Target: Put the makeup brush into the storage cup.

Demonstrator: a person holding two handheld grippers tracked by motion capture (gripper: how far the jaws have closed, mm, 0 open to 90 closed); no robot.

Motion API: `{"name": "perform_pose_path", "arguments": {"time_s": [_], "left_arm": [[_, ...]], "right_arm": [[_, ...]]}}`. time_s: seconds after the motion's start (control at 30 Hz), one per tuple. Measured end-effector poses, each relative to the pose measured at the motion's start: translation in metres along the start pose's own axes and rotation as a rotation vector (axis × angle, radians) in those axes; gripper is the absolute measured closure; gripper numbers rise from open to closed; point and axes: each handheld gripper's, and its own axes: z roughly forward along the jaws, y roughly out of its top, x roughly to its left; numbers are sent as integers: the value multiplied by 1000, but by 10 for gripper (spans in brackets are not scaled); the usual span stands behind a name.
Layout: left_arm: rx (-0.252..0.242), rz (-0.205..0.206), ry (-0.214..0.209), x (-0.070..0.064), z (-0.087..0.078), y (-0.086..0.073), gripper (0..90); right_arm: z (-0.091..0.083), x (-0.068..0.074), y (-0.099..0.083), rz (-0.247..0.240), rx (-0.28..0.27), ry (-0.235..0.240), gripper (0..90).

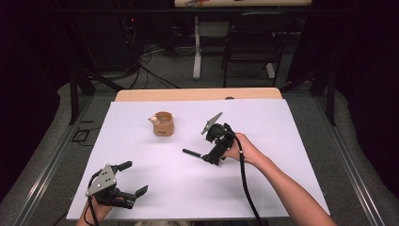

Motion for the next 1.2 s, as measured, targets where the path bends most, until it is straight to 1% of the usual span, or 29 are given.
{"name": "perform_pose_path", "arguments": {"time_s": [0.03,0.17,0.2,0.27,0.33,0.37,0.4,0.43,0.47,0.5,0.53,0.57,0.6,0.63,0.67,0.7,0.73,0.77,0.8,0.97,1.07,1.1,1.2], "left_arm": [[0,0,-1,0,0,0,0],[0,0,-1,0,0,0,0],[0,-1,0,0,0,0,0],[0,-1,1,0,0,0,0],[1,-2,-1,0,0,0,0],[1,-2,-3,0,0,0,0],[4,-2,-5,0,0,0,0],[4,-1,-7,0,0,0,0],[4,-1,-7,0,1,0,0],[4,-1,-8,0,1,0,0],[3,-2,-8,0,1,0,0],[4,-2,-8,0,1,0,0],[4,-2,-8,0,1,0,0],[3,-2,-7,0,1,0,0],[4,0,-8,0,1,0,0],[3,1,-8,0,1,0,0],[4,0,-7,0,1,0,0],[4,0,-7,0,1,0,0],[4,0,-7,0,1,0,0],[2,2,-8,0,0,0,0],[3,2,-9,0,0,0,0],[5,3,-9,0,0,0,0],[6,3,-7,0,1,0,0]], "right_arm": [[1,0,1,-5,17,4,4],[8,0,3,-20,42,4,23],[9,0,3,-20,42,9,51],[11,0,4,-27,64,-1,79],[14,1,5,-37,61,-5,145],[14,1,5,-35,64,-11,143],[15,2,5,-36,64,-4,164],[16,2,6,-47,79,-5,201],[16,2,6,-51,86,-10,214],[17,3,6,-49,85,-12,241],[17,3,7,-50,102,-10,262],[19,3,7,-60,105,-13,291],[20,4,7,-53,112,-17,305],[21,4,8,-59,126,-9,327],[23,4,8,-64,140,-3,354],[24,5,8,-62,153,-8,391],[26,5,8,-65,155,-2,411],[27,6,9,-64,160,-1,450],[28,6,9,-70,177,-5,485],[34,7,9,-71,207,-1,578],[37,8,8,-62,232,-5,618],[38,7,8,-76,237,-1,628],[40,7,7,-75,258,-1,654]]}}
